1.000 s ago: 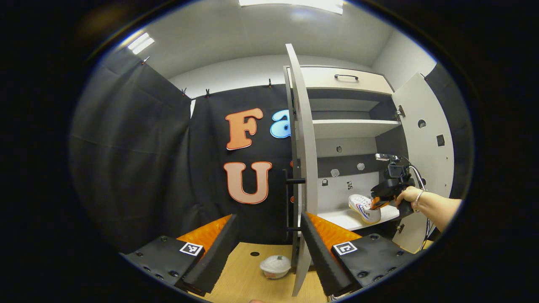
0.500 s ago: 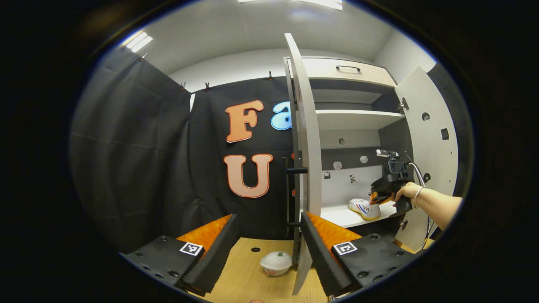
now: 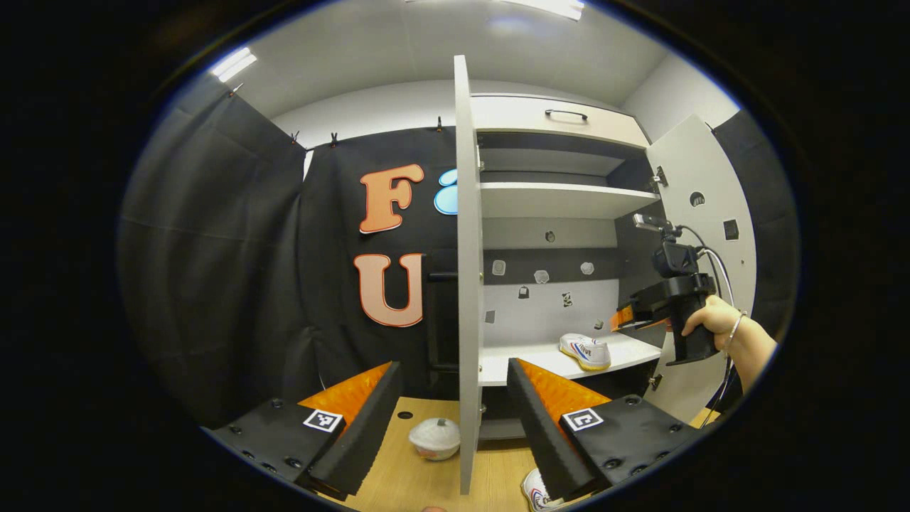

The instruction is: Grab one shoe with the right hand and put it into the shoe cabinet, grab the other shoe with the left hand and put it into the shoe cabinet; then close the right door with the right hand and the left door with the left hand.

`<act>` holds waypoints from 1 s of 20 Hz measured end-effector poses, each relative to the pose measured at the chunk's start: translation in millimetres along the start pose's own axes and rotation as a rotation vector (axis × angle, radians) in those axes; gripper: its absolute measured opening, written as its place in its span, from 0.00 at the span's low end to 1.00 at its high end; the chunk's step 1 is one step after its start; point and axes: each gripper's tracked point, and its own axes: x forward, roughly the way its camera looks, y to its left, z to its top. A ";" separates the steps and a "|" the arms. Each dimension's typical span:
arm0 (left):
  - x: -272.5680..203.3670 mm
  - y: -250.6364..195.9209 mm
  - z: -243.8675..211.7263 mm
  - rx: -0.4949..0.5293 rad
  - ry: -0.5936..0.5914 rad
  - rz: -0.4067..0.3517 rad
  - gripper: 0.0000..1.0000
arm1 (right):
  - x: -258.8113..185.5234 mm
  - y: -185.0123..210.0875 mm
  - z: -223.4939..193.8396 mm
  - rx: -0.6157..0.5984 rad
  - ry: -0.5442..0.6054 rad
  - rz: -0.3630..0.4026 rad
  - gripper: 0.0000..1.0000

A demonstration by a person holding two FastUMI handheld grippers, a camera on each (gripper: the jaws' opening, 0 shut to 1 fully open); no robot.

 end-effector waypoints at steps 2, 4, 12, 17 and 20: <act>-2.1 -13.3 -10.9 -0.003 0.026 -0.019 0.94 | -29.1 3.1 -6.2 -0.019 -0.030 0.024 0.82; -4.7 -26.5 -24.2 -0.002 0.054 -0.036 0.94 | -54.3 1.9 -11.5 -0.052 -0.068 0.032 0.91; -3.4 -88.3 -126.3 -0.003 0.245 -0.130 0.96 | -128.2 -15.0 -21.5 -0.089 -0.166 0.032 0.93; -2.5 -124.0 -258.6 -0.054 0.543 -0.192 0.97 | -163.4 -28.2 -15.4 -0.123 -0.228 0.010 0.93; -2.1 -127.7 -317.7 -0.032 0.644 -0.183 0.98 | -175.4 -36.0 -14.9 -0.105 -0.238 0.012 0.93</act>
